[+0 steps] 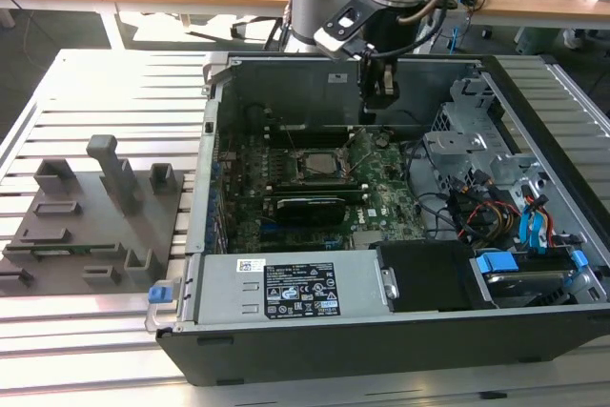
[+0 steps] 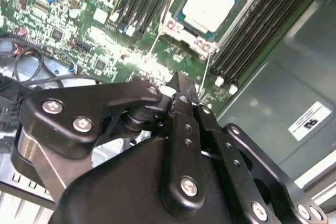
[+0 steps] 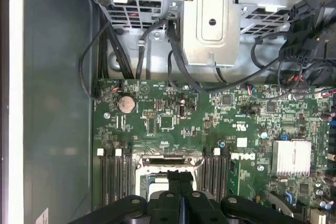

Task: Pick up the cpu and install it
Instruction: 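Close the cpu cover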

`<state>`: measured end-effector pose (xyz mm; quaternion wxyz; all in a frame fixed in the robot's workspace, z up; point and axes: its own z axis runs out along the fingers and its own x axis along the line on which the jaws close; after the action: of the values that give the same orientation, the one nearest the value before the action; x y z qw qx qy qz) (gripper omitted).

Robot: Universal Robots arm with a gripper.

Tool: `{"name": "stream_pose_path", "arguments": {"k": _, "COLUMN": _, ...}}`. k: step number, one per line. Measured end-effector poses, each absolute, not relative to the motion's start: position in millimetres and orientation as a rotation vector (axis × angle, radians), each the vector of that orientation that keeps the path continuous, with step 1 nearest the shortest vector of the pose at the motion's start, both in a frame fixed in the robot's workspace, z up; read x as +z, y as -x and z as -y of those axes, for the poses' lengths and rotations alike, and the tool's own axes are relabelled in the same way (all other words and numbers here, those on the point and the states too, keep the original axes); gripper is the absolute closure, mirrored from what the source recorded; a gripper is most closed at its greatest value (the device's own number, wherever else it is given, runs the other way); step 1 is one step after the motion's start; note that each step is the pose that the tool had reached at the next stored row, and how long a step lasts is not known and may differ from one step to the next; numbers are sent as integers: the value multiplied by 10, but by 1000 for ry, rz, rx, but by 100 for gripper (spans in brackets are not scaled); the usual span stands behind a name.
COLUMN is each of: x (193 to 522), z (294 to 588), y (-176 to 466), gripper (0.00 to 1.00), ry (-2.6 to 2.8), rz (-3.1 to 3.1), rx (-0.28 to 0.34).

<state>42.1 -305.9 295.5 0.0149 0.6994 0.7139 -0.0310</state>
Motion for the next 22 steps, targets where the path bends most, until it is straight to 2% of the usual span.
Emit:
{"name": "stream_pose_path", "arguments": {"k": 4, "x": 2943, "z": 3058, "y": -493, "gripper": 89, "ry": -2191, "rz": -2242, "rx": -63}}
{"name": "stream_pose_path", "arguments": {"k": 22, "x": 2567, "z": 3054, "y": -650, "gripper": 89, "ry": -2116, "rz": -2316, "rx": -70}}
